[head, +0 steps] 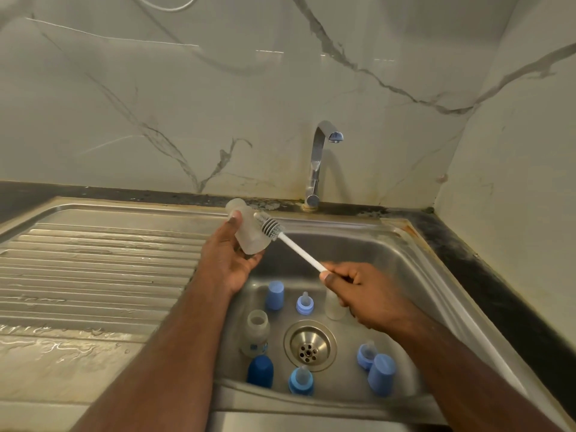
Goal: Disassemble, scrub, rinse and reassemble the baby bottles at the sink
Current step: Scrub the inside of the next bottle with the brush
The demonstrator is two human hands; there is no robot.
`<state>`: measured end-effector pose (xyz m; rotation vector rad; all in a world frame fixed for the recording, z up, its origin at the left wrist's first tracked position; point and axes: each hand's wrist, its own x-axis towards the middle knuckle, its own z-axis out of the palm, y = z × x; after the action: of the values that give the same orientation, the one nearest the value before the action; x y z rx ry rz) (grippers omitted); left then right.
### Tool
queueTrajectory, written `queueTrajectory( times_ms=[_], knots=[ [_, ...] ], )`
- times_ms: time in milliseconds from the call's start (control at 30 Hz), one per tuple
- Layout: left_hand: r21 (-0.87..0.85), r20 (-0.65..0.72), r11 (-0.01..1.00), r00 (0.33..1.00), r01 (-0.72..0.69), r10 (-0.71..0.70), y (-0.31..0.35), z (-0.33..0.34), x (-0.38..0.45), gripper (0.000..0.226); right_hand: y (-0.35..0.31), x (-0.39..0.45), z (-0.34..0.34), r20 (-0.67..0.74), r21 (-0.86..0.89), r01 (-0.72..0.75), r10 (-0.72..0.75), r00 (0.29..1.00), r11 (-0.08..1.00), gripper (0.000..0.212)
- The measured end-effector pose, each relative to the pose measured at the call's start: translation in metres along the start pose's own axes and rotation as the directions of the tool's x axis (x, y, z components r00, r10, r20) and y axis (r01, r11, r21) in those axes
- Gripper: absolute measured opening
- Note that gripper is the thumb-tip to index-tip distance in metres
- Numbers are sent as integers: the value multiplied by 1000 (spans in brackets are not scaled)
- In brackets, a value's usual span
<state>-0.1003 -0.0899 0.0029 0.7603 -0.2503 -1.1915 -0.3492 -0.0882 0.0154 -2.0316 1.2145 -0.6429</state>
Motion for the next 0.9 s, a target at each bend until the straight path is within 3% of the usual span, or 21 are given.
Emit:
queueTrajectory(
  times_ms=[100, 233, 333, 400, 533, 667, 800, 900],
  knots=[
    [-8, 51, 999, 998, 41, -40, 0, 1, -1, 46, -2, -1, 3, -11, -10, 43, -43, 999, 999, 26],
    [29, 89, 998, 995, 52, -55, -2, 4, -4, 58, -1, 7, 0, -129, -115, 14, -29, 991, 993, 31],
    [53, 72, 997, 996, 54, -57, -5, 2, -2, 60, -3, 5, 2, -97, -15, 61, -62, 993, 998, 28],
    [93, 88, 994, 994, 53, -62, -5, 3, -1, 57, -6, 2, 6, -53, -46, 83, -85, 995, 996, 25],
    [148, 116, 987, 990, 62, -79, -8, 3, -2, 43, -9, 8, 10, -105, -158, 67, -85, 991, 985, 35],
    [156, 125, 984, 987, 82, -102, -8, 2, -2, 64, -12, 8, 11, -124, -141, 53, -71, 990, 989, 39],
    [146, 168, 982, 975, 118, -143, -7, 2, -5, 63, -10, 12, 6, -161, -101, 15, -31, 986, 995, 36],
    [93, 142, 988, 981, 122, -135, -5, 4, -5, 57, -7, 7, 3, -122, 64, 33, -25, 992, 997, 31]
  ],
)
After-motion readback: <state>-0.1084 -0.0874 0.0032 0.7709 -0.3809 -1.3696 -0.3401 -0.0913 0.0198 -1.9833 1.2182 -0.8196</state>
